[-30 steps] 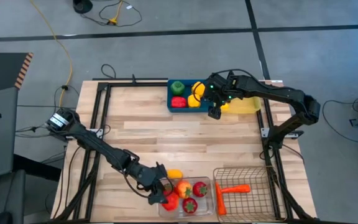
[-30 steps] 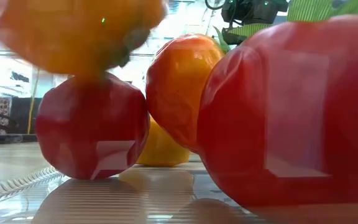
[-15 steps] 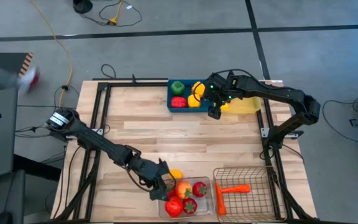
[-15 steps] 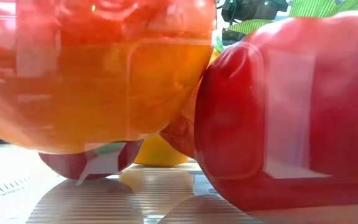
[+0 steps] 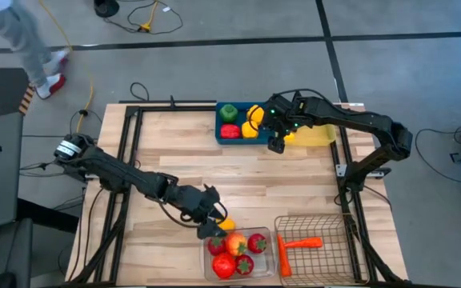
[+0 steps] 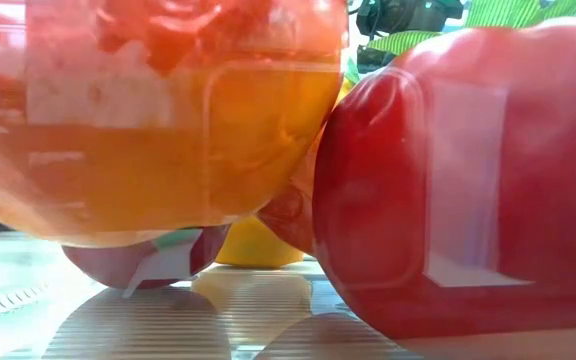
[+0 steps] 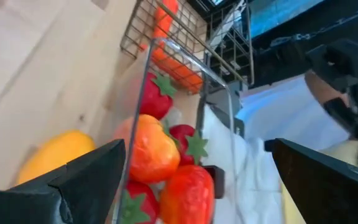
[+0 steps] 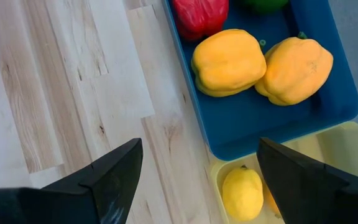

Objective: Sort produce into baskets
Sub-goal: Put the lemon into the yellow bin

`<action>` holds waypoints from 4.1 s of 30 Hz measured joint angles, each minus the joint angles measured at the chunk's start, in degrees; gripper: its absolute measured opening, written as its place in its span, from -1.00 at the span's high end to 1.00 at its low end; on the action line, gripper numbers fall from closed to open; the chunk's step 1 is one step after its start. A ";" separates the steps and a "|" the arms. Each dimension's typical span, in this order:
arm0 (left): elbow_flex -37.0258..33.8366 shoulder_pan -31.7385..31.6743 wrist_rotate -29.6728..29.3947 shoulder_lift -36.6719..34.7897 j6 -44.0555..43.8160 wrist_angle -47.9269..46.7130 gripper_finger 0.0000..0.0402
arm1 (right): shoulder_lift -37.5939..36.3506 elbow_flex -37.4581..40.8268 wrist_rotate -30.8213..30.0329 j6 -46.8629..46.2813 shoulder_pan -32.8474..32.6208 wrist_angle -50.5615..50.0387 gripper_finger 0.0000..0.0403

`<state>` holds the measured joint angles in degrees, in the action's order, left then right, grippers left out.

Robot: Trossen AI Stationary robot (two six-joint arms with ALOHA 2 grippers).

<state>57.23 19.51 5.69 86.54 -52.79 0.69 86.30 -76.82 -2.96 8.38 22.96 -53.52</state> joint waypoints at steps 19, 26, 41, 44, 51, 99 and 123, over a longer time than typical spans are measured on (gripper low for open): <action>-1.95 -2.54 -12.82 1.12 37.28 -21.74 -0.83 | 0.00 0.00 0.00 0.22 -0.02 0.02 -0.70; -2.82 -2.98 -12.19 3.51 44.93 -21.50 -0.75 | 0.00 0.00 0.00 0.20 0.00 0.18 -0.70; -2.86 -2.98 -3.81 6.12 71.50 -20.03 -0.62 | 0.00 0.00 0.02 -3.02 -0.65 0.04 -0.70; -2.86 -2.98 -2.90 6.55 75.24 -19.41 -0.61 | 0.00 0.00 0.02 -2.99 -0.85 0.08 -0.70; -2.82 -3.12 -2.89 6.54 81.27 -16.12 -0.61 | 0.00 0.00 0.04 -2.99 -0.90 0.09 -0.70; -6.70 -7.01 7.21 18.22 92.45 12.28 -0.61 | 0.00 0.00 0.11 -2.97 -0.85 0.40 -0.70; -4.55 -7.37 6.54 24.11 86.35 16.94 -0.21 | 0.00 0.00 0.09 -2.82 -0.83 0.50 -0.70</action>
<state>52.69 12.14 12.24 110.65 33.56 17.63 86.30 -76.82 -2.87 5.56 22.13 -53.01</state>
